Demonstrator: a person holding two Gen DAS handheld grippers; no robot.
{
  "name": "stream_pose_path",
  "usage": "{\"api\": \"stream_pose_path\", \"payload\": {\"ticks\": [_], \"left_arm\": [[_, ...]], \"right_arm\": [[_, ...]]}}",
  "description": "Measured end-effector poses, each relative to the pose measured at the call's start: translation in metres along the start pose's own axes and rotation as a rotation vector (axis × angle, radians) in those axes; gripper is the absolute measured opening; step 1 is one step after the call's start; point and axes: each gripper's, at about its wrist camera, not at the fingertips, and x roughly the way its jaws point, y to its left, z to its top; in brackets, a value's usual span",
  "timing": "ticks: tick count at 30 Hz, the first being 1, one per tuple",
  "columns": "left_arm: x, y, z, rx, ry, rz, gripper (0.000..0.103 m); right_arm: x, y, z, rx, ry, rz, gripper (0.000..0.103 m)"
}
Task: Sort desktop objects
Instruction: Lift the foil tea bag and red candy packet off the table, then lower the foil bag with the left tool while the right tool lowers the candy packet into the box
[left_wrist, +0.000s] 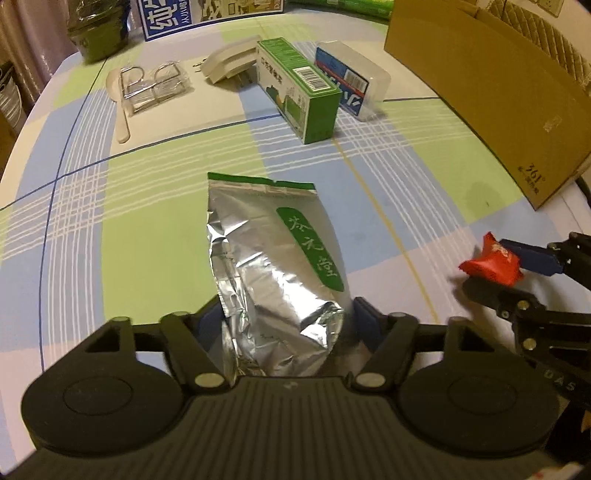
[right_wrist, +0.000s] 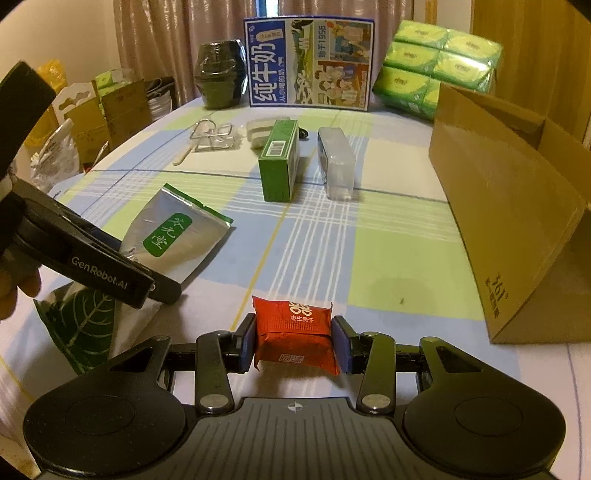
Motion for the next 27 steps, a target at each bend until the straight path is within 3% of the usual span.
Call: {"api": "stream_pose_path", "payload": {"ticks": [7,18,27], "left_arm": [[-0.01,-0.002,-0.004,-0.006,-0.021,-0.028,0.045],[-0.037,-0.008,-0.011,-0.025,-0.074,-0.05,0.045],[-0.067,-0.032,-0.023,-0.098,-0.116,-0.086,0.045]], "right_arm": [[-0.001,-0.001,0.002,0.014,-0.017,-0.002,0.04],[-0.014,-0.006,0.009,0.033,-0.059,-0.019,0.04],[-0.054,-0.019,0.01,0.099,-0.112,-0.074,0.04]]}}
